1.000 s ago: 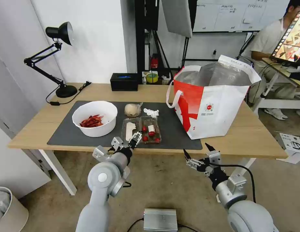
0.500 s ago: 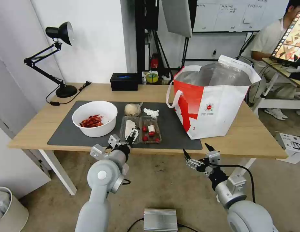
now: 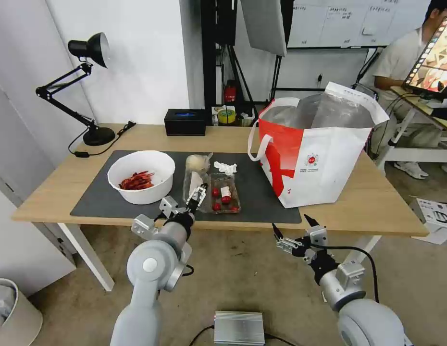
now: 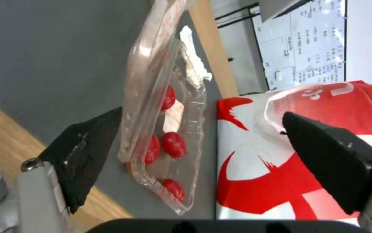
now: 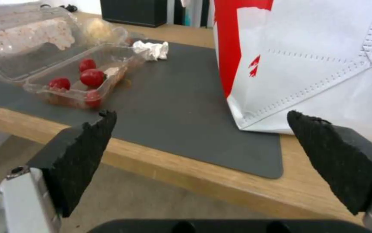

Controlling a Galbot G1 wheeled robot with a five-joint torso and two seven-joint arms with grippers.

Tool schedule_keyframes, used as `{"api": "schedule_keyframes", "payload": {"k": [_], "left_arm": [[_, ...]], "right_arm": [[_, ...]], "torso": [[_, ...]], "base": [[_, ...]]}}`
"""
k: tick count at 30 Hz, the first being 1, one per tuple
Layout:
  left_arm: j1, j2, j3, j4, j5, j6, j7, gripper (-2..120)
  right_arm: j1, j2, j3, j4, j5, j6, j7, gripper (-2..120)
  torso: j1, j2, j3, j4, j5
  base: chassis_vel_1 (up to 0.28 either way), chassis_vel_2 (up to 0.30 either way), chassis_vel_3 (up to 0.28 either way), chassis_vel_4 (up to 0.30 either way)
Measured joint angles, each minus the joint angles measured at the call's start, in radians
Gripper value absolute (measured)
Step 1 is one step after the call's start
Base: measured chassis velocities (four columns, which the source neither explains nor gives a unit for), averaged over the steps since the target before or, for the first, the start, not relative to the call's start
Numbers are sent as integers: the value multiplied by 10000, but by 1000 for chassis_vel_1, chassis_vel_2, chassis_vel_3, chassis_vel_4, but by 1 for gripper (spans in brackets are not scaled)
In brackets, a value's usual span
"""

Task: Pick up the trash from the table and place it into the takeout bag.

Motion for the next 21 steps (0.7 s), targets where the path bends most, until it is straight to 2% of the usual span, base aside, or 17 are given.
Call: {"api": "schedule_keyframes", "payload": {"k": [21], "left_arm": [[172, -2, 191, -130, 414, -201, 607, 100]], "right_arm": [[-19, 33, 13, 109, -71, 22, 12, 100]], "torso": [[0, 0, 0, 0, 0]], "base": [[0, 0, 0, 0]]}}
